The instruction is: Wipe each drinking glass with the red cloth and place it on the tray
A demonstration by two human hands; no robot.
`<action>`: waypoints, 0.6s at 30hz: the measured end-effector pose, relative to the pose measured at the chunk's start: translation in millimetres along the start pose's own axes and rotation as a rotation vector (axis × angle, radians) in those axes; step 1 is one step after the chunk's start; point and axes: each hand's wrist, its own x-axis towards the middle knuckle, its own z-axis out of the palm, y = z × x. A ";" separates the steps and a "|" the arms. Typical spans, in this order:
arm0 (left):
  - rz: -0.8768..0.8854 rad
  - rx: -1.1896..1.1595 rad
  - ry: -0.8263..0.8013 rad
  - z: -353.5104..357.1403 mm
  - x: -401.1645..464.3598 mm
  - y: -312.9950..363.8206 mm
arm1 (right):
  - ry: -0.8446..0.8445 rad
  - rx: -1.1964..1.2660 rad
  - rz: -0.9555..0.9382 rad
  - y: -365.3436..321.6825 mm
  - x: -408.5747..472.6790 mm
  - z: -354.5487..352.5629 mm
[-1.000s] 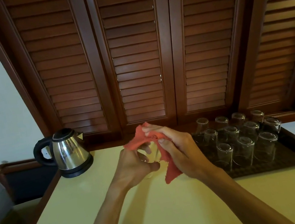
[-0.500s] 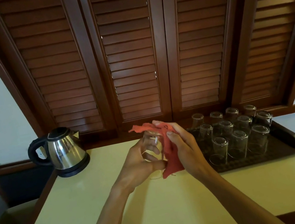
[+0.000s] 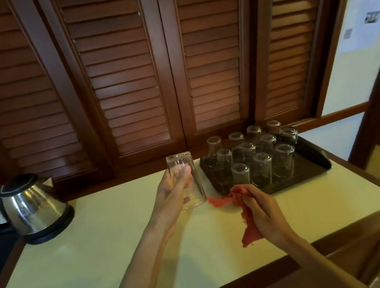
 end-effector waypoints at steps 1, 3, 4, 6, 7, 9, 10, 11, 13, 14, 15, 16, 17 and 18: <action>0.008 0.010 -0.017 13.2 3.3 -2.0 | 0.020 -0.081 -0.001 12.8 -0.2 -14.9; 0.006 0.010 -0.052 44.4 12.8 -5.6 | 0.043 -0.251 -0.004 42.5 -0.5 -47.4; -0.001 -0.007 -0.069 61.8 17.8 -7.0 | 0.049 -0.329 0.004 56.4 -0.3 -64.5; -0.005 -0.024 -0.101 99.4 28.8 -10.0 | 0.075 -0.462 0.053 80.3 2.2 -100.0; -0.006 -0.015 -0.117 119.9 34.8 -10.9 | 0.091 -0.528 0.083 90.2 2.7 -117.7; -0.009 -0.013 -0.156 161.4 49.7 -14.5 | 0.112 -0.684 0.092 110.2 4.4 -148.0; -0.011 -0.020 -0.172 182.8 58.2 -16.1 | 0.092 -0.757 0.093 120.7 6.2 -161.4; -0.012 -0.025 -0.185 204.5 67.0 -18.0 | 0.067 -0.822 0.105 129.2 7.6 -174.2; -0.009 -0.016 -0.218 247.8 86.4 -25.3 | 0.031 -0.964 0.079 147.6 10.5 -196.1; -0.001 -0.004 -0.235 268.1 97.3 -30.4 | 0.019 -1.000 0.053 155.5 13.1 -203.9; 0.011 0.008 -0.236 287.3 108.2 -35.6 | 0.011 -1.009 0.039 160.6 14.8 -209.5; 0.027 0.031 -0.223 305.8 119.8 -41.1 | 0.012 -1.008 0.022 164.8 16.1 -213.7; 0.040 0.052 -0.214 322.7 130.4 -45.3 | 0.011 -1.006 0.011 165.8 17.5 -217.1; 0.046 0.083 -0.208 337.3 140.5 -49.3 | 0.021 -1.009 -0.010 170.2 19.0 -219.2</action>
